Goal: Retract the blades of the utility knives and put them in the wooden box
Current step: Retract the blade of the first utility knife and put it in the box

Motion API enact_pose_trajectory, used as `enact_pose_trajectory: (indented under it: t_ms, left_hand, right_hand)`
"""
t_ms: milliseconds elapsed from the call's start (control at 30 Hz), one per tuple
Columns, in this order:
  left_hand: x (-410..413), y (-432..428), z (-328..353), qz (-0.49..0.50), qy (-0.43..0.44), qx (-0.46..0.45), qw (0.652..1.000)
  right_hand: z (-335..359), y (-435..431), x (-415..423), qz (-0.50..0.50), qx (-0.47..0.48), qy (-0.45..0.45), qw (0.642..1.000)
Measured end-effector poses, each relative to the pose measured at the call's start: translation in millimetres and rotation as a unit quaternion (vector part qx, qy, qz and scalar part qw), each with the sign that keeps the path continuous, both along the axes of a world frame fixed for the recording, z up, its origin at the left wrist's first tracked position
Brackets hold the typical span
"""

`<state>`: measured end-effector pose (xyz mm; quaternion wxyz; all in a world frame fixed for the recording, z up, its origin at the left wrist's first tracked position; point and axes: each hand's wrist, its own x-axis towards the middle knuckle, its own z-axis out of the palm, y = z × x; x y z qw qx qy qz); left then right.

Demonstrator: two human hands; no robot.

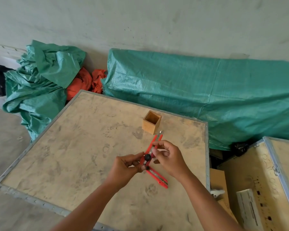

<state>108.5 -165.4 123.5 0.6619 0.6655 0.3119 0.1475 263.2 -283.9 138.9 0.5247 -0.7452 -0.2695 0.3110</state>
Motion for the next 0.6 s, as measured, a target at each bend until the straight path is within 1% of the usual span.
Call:
enact_pose_trajectory:
  t_ms: [100,200,367,433,533,600]
  left_hand:
    - [29,21,-3,-0.015,0.021,0.038,0.999]
    - [64,46,-10,-0.011,0.034,0.072,0.997]
    - [127,89,-26,0.001,0.048,0.084,0.995]
    - [148,104,-35,-0.008,0.072,0.097,0.993]
    - [172,121,-46,-0.008,0.115,0.170,0.979]
    - [185,130,-55,0.006,0.154,0.194,0.969]
  right_hand:
    - [-5,22,33,-0.046,-0.012,-0.031,0.998]
    - [-6,48,69,-0.048,-0.006,-0.058,0.997]
    - [-17,93,128,-0.055,-0.005,-0.113,0.992]
    - [-24,109,144,-0.067,-0.003,-0.132,0.989]
    - [-40,128,164,-0.094,-0.013,-0.168,0.981]
    - [-51,135,173,-0.107,-0.024,-0.189,0.976]
